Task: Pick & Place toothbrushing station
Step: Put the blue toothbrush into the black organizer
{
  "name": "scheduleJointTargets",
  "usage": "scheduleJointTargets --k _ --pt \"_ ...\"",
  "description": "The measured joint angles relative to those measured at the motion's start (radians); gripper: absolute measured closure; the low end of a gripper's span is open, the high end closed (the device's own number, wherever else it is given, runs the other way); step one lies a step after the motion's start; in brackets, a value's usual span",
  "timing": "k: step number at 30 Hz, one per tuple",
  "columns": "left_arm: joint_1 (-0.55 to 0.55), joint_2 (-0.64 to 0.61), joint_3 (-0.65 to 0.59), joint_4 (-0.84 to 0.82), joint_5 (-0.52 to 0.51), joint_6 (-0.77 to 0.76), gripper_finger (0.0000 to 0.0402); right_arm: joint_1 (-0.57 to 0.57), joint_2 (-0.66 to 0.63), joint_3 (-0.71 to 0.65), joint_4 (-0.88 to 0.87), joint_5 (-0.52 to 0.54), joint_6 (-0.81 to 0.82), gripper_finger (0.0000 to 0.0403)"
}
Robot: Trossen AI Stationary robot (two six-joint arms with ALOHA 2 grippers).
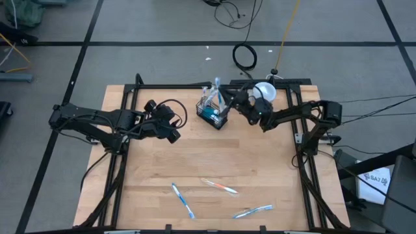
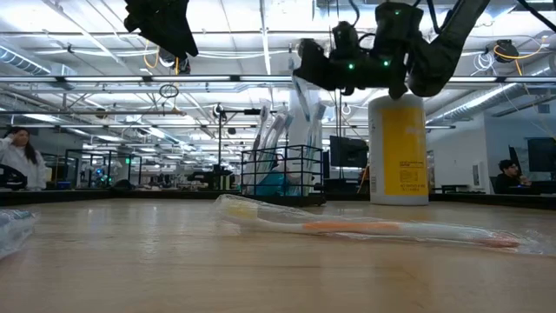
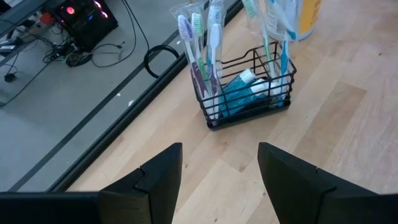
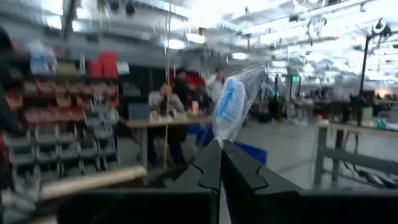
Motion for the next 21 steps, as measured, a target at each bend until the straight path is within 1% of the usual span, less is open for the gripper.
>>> scheduleJointTargets --k 2,4,13,16,21 --pt "0.000 0.000 0.000 0.000 0.000 0.000 0.0186 0.001 0.001 0.000 -0.042 0.032 -0.029 0.0403" --pt "0.000 0.000 0.000 0.000 0.000 0.000 0.0186 0.002 0.002 0.000 -0.042 0.055 -0.057 0.0403" --pt "0.000 0.000 0.000 0.000 -0.001 0.006 0.0186 -0.001 0.000 0.000 0.143 0.051 -0.238 0.0403" --pt "0.000 0.000 0.000 0.000 -0.001 0.006 0.0186 -0.012 0.000 0.000 0.140 0.051 -0.270 0.0403" --pt "0.000 0.000 0.000 0.000 -0.001 0.006 0.0186 -0.049 0.000 0.000 0.145 0.050 -0.270 0.0403"
